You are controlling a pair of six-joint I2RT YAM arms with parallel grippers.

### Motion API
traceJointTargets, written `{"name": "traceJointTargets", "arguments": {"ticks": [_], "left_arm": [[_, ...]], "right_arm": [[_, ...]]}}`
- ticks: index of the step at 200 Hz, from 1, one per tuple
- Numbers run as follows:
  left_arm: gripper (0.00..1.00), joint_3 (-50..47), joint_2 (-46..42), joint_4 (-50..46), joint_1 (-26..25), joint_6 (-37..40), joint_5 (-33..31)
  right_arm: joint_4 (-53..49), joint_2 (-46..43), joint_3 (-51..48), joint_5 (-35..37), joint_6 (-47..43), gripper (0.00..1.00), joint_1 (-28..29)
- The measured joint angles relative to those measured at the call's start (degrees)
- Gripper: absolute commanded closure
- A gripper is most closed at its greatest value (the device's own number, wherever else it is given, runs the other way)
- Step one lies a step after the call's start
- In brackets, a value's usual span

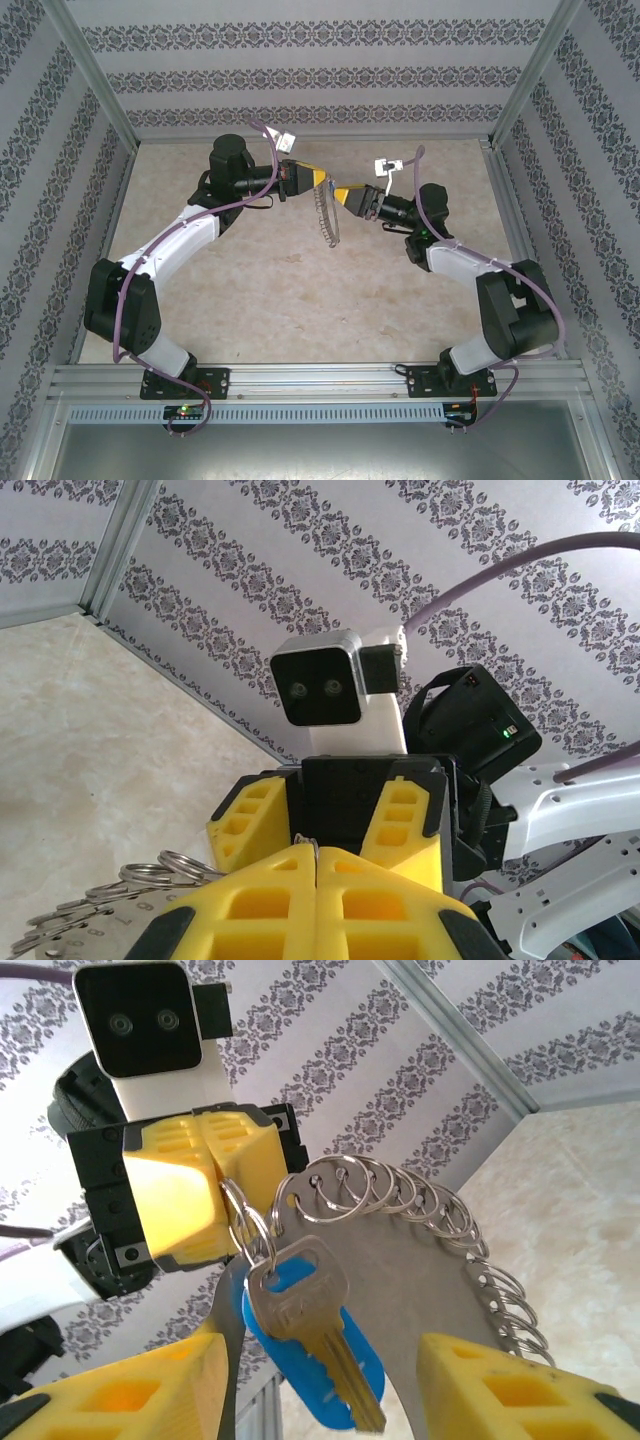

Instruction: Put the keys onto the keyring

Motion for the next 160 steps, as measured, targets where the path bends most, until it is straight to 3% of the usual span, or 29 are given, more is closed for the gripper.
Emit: {"name": "traceJointTargets", "arguments": {"ticks": [85, 160], "left_arm": [[1.00, 0.00, 0.00, 0.00, -0.02, -0.11, 0.00], [1.00, 0.00, 0.00, 0.00, -0.70, -0.11, 0.02]], "right_arm": [[-28.30, -12.90, -0.07, 15.19, -23.17, 0.49, 7.58], [-37.51, -12.98, 2.67, 22.97, -30.64, 0.52, 8.50]]}}
